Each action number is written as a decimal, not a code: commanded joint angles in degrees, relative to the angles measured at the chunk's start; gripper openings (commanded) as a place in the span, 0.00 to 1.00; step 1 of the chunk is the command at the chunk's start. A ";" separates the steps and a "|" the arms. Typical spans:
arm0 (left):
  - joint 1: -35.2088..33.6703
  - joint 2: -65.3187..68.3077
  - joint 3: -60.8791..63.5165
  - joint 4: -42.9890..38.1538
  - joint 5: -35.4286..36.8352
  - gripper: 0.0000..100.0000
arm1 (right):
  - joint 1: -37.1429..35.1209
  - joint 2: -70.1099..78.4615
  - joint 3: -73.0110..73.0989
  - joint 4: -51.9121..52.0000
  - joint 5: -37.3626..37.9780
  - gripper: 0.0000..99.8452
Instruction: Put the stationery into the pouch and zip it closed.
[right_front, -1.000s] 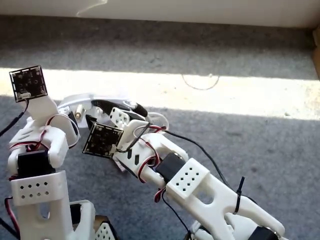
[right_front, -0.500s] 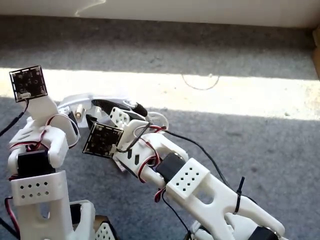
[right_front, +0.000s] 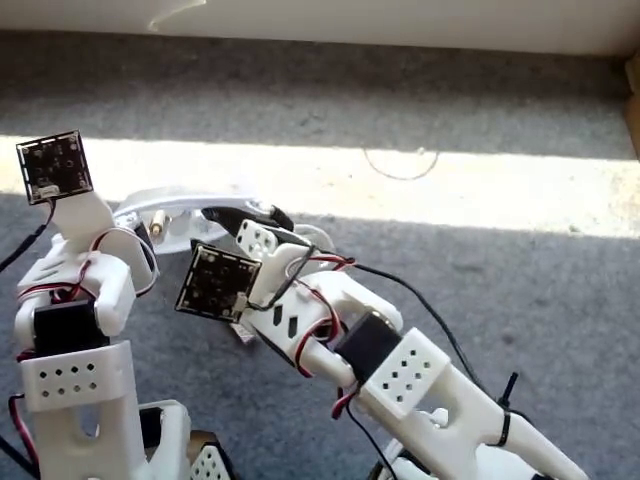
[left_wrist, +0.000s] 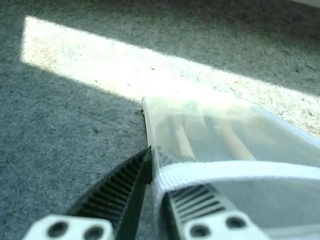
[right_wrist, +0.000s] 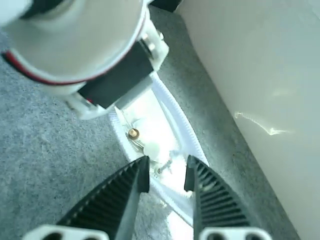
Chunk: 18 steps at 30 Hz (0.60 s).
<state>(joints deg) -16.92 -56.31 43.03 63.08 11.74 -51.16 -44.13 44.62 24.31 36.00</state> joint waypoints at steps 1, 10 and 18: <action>-0.84 -0.48 -0.31 -1.41 -0.35 0.01 | 0.40 -5.58 -2.77 2.68 0.35 0.12; -0.92 -0.84 0.84 -2.55 -0.35 0.01 | 0.48 -12.00 -2.68 11.30 0.35 0.12; -4.09 -0.84 0.75 -2.64 0.00 0.01 | 0.48 -13.93 -2.68 18.68 -4.22 0.12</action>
<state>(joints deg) -19.12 -56.40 44.18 61.93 11.74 -51.16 -56.35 44.62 41.63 35.21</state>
